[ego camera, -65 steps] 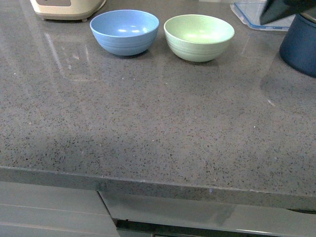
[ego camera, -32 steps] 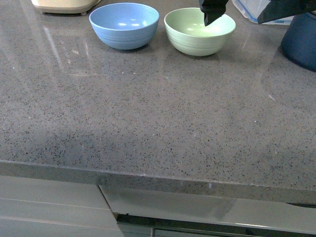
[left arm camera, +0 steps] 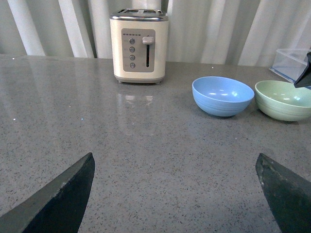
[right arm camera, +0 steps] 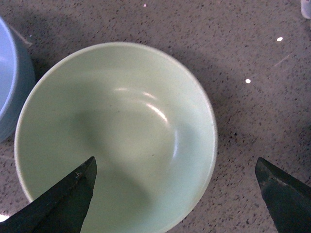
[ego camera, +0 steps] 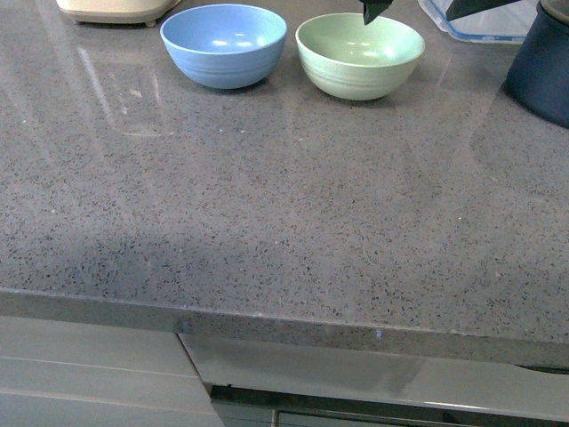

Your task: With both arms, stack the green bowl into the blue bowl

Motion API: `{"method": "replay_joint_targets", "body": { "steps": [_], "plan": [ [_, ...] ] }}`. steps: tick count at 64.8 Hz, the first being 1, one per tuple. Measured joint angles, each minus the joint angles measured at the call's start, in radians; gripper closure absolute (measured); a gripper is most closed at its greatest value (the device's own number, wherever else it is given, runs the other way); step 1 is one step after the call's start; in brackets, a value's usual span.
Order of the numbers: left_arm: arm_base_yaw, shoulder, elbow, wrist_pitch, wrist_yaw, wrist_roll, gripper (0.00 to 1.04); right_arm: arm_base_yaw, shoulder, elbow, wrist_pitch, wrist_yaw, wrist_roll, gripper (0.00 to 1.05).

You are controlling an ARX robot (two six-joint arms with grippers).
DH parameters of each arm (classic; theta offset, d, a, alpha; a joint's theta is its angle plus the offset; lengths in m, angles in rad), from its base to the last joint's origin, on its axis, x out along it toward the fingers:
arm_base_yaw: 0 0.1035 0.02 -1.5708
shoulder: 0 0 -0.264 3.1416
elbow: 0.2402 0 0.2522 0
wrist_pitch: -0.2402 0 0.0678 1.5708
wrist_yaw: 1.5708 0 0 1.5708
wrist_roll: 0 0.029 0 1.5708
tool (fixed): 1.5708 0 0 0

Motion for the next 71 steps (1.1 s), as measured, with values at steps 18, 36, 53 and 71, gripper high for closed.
{"method": "replay_joint_targets", "body": {
  "steps": [18, 36, 53, 71],
  "plan": [
    [0.000, 0.000, 0.000, 0.000, 0.000, 0.000, 0.07, -0.035, 0.080, 0.080, -0.011, -0.018, -0.009, 0.10],
    [0.000, 0.000, 0.000, 0.000, 0.000, 0.000, 0.07, -0.042, 0.104, 0.061, 0.015, -0.029, -0.012, 0.10],
    [0.000, 0.000, 0.000, 0.000, 0.000, 0.000, 0.07, -0.039, 0.102, -0.043, 0.056, -0.045, 0.007, 0.34],
    [0.000, 0.000, 0.000, 0.000, 0.000, 0.000, 0.07, -0.038, 0.006, -0.211, 0.114, -0.066, 0.058, 0.81]
  ]
}}
